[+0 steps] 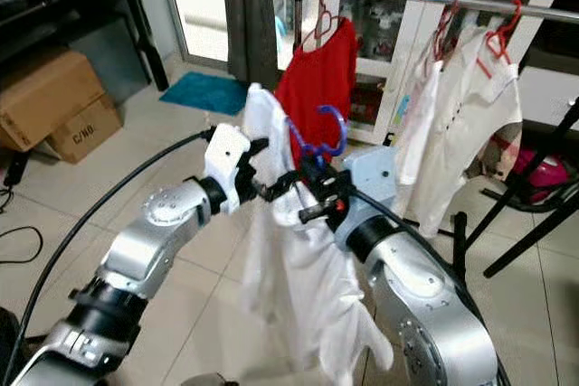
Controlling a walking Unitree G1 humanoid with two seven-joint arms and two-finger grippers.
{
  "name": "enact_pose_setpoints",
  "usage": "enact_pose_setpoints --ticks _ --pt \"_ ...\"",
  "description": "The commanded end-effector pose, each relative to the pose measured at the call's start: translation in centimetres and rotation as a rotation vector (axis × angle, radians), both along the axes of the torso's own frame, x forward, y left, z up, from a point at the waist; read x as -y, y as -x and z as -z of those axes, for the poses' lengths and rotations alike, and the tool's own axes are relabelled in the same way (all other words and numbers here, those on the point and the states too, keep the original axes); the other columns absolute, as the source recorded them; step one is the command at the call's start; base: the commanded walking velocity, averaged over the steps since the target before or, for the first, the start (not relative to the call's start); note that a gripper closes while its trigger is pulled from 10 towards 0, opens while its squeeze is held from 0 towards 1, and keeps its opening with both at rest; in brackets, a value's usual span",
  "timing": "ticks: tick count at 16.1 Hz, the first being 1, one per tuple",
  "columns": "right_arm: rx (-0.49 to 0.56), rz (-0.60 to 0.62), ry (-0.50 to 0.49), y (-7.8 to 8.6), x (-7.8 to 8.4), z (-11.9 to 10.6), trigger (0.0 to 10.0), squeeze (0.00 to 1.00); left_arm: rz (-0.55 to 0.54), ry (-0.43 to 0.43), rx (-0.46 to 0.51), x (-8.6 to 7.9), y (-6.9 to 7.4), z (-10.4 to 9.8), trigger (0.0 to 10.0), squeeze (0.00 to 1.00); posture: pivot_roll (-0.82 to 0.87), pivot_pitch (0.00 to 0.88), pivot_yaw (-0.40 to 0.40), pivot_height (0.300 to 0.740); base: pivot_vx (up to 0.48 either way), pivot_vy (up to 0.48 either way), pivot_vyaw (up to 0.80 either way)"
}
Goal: Hang hanger
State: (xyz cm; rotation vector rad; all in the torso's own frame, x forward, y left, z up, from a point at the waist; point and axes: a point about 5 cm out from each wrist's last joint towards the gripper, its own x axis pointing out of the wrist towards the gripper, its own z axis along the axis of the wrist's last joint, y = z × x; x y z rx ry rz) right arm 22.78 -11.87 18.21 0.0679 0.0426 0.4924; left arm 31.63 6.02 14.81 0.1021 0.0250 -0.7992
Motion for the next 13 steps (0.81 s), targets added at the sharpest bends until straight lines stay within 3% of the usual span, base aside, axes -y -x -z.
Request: enact_pose_setpoints --ticks 1,4,13 --pt "0.062 -0.039 -0.051 0.1 -0.5 -1.4 0.0 0.00 -0.017 0.005 0.033 -0.4 -0.6 -0.5 0.0 0.00 0.00 0.000 0.027 0.740 0.000 0.000 0.00" --pt "0.062 -0.076 -0.053 0.3 -0.8 -1.5 0.0 0.00 -0.008 -0.013 0.064 -0.3 -1.1 -0.6 0.0 0.00 0.00 0.000 0.040 0.740 0.000 0.000 0.00" --pt "0.064 -0.039 -0.048 -0.1 -0.3 -1.4 0.0 0.00 -0.056 -0.006 0.113 -0.3 -1.6 -0.6 0.0 0.00 -0.02 0.000 0.060 0.740 0.000 0.000 0.00"
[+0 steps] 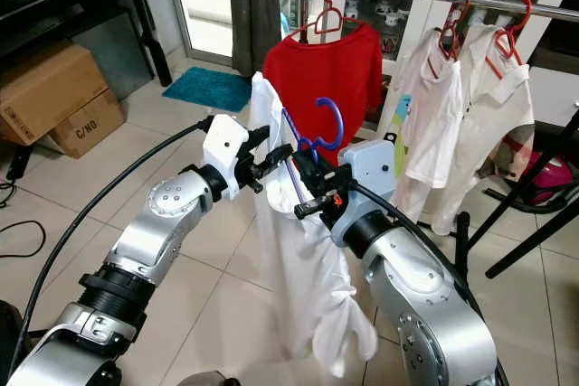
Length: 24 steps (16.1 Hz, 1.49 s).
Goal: Hang hanger
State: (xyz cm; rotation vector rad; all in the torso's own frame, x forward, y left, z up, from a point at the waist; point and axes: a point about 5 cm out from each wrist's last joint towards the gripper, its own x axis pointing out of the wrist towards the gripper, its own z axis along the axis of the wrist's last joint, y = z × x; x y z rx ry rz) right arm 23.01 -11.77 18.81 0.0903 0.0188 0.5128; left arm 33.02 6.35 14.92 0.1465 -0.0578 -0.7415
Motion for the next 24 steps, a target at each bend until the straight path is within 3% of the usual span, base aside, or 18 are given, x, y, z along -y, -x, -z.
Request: enact_pose_setpoints --ticks 1,7,14,16,20,21,24 --pt "0.039 -0.004 -0.017 -0.1 -0.2 -0.8 0.0 0.00 -0.002 0.004 0.023 -0.1 -0.3 -0.5 0.0 0.00 -0.02 0.000 0.045 0.740 0.000 0.000 0.00" --pt "0.033 0.004 0.013 -0.6 -0.1 -0.5 0.0 0.00 -0.005 0.035 0.016 -0.3 0.5 -0.1 0.0 0.00 -0.02 0.000 0.055 0.740 0.000 0.000 0.00" --pt "0.008 0.070 0.030 -1.1 0.5 0.1 0.0 0.00 -0.020 0.055 0.039 -1.4 1.0 -0.6 0.0 0.00 -0.01 0.000 0.050 0.740 0.000 0.000 0.00" --pt "-0.001 0.070 0.034 -1.2 0.3 0.1 0.0 0.00 -0.044 0.058 0.052 -2.5 0.7 -1.1 0.0 0.00 -0.01 0.000 0.061 0.740 0.000 0.000 0.00" --pt "-0.018 0.095 0.120 -1.3 1.2 0.9 0.0 0.00 -0.046 0.086 0.087 -3.7 0.9 -2.6 0.0 0.00 0.00 0.000 0.068 0.740 0.000 0.000 0.00" --pt "-0.034 0.054 0.208 -1.4 1.0 1.4 0.0 0.00 -0.038 0.062 0.126 -4.7 0.2 -4.1 0.0 0.00 0.00 0.000 0.046 0.740 0.000 0.000 0.00" --pt "-0.038 -0.019 0.278 -0.8 0.9 2.1 0.0 0.00 -0.075 0.007 0.133 -6.5 -0.7 -5.5 0.0 0.00 0.01 0.000 0.056 0.740 0.000 0.000 0.00"
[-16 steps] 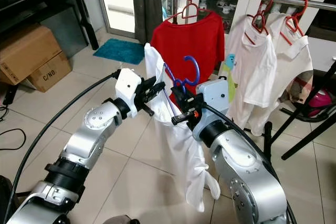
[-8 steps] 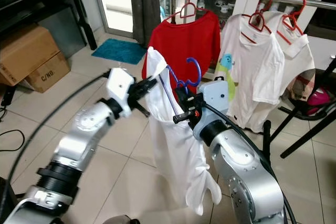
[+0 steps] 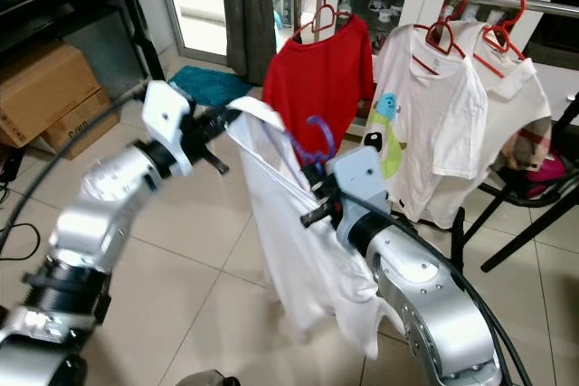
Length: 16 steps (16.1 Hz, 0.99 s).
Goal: Hang hanger
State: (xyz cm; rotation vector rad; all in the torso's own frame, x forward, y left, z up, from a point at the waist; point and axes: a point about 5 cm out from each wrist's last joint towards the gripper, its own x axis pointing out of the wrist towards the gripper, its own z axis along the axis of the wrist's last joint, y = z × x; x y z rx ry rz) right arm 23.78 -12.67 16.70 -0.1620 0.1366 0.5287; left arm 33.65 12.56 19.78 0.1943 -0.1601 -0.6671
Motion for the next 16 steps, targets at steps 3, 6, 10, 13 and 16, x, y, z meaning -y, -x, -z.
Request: enact_pose_setpoints --ticks 3,6,10,13,16 --pt "-0.012 -0.096 0.004 1.3 0.1 0.2 0.0 0.00 -0.169 -0.024 0.026 -3.9 -2.4 -2.5 0.0 0.00 0.00 0.000 0.052 0.740 0.000 0.000 0.00" --pt "-0.025 -0.169 -0.049 2.2 0.0 0.0 0.0 0.00 -0.265 -0.102 -0.054 -6.5 -3.8 -1.5 0.0 0.00 -0.01 0.000 0.068 0.740 0.000 0.000 0.00" --pt "0.010 -0.162 -0.258 2.7 0.4 -1.1 0.0 0.00 -0.401 -0.140 -0.154 -8.5 -3.9 2.0 0.0 0.00 -0.02 0.000 0.065 0.740 0.000 0.000 0.00" --pt "0.068 -0.184 -0.450 2.6 -0.1 -2.7 0.0 0.00 -0.397 -0.072 -0.256 -7.9 -3.0 5.2 0.0 0.00 -0.01 0.000 0.073 0.740 0.000 0.000 0.00" --pt "0.102 -0.144 -0.551 2.0 -0.1 -3.4 0.0 0.00 -0.301 -0.057 -0.297 -6.4 -2.0 6.3 0.0 0.00 0.01 0.000 0.064 0.740 0.000 0.000 0.00"
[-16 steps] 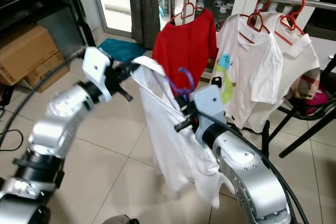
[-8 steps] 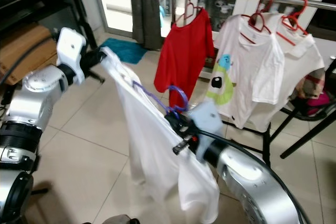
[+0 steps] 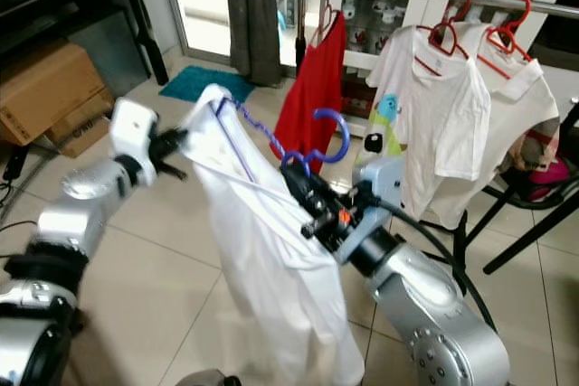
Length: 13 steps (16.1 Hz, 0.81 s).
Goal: Hang hanger
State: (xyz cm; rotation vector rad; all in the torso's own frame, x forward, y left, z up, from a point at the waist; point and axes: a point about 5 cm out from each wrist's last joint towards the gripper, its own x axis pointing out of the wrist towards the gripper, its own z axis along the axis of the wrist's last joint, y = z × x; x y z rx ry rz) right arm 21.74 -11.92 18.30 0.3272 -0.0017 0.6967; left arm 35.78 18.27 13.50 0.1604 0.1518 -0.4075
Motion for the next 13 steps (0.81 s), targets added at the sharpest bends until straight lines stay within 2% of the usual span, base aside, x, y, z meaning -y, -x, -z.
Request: enact_pose_setpoints --ticks 1,2,4,5,7,8,10,11,12,13 --pt "0.089 -0.003 -0.035 -0.1 0.2 -1.7 0.0 0.00 -0.054 -0.025 0.000 -1.1 0.1 0.1 0.0 0.00 0.01 0.000 0.041 0.740 0.000 0.000 0.00" --pt "0.056 -0.031 0.063 -0.2 -0.1 -0.9 0.0 0.00 -0.088 -0.024 0.029 -1.7 -0.1 -0.5 0.0 0.00 0.02 0.000 0.047 0.740 0.000 0.000 0.00" --pt "-0.015 -0.005 0.303 -0.8 0.6 1.2 0.0 0.00 -0.018 -0.064 0.098 -1.5 -0.1 -2.8 0.0 0.00 0.02 0.000 0.056 0.740 0.000 0.000 0.00" --pt "-0.052 0.039 0.414 -1.4 1.4 1.9 0.0 0.00 0.042 -0.096 0.137 -1.1 0.0 -4.6 0.0 0.00 0.02 0.000 0.070 0.740 0.000 0.000 0.00" --pt "-0.029 -0.014 0.572 -1.6 1.6 2.0 0.0 0.00 0.070 -0.116 0.173 -1.2 -0.4 -6.7 0.0 0.00 0.02 0.000 0.057 0.740 0.000 0.000 0.00" --pt "-0.016 -0.096 0.613 -1.2 1.5 2.1 0.0 0.00 0.083 -0.133 0.193 -1.5 -0.7 -7.9 0.0 0.00 0.03 0.000 0.058 0.740 0.000 0.000 0.00" --pt "0.022 -0.220 0.588 0.0 1.6 1.8 0.0 0.00 0.079 -0.158 0.182 -2.1 -1.2 -8.4 0.0 0.00 0.03 0.000 0.067 0.740 0.000 0.000 0.00" --pt "0.029 -0.250 0.501 0.7 2.1 1.1 0.0 0.00 0.036 -0.218 0.142 -3.0 -1.7 -7.7 0.0 0.00 0.03 0.000 0.070 0.740 0.000 0.000 0.00" --pt "0.039 -0.255 0.420 1.0 2.5 0.3 0.0 0.00 -0.009 -0.240 0.101 -3.8 -1.9 -7.1 0.0 0.00 0.03 0.000 0.075 0.740 0.000 0.000 0.00" --pt "0.044 -0.254 0.381 1.0 2.8 -0.1 0.0 0.00 -0.044 -0.253 0.072 -4.5 -2.1 -6.6 0.0 0.00 0.02 0.000 0.066 0.740 0.000 0.000 0.00"
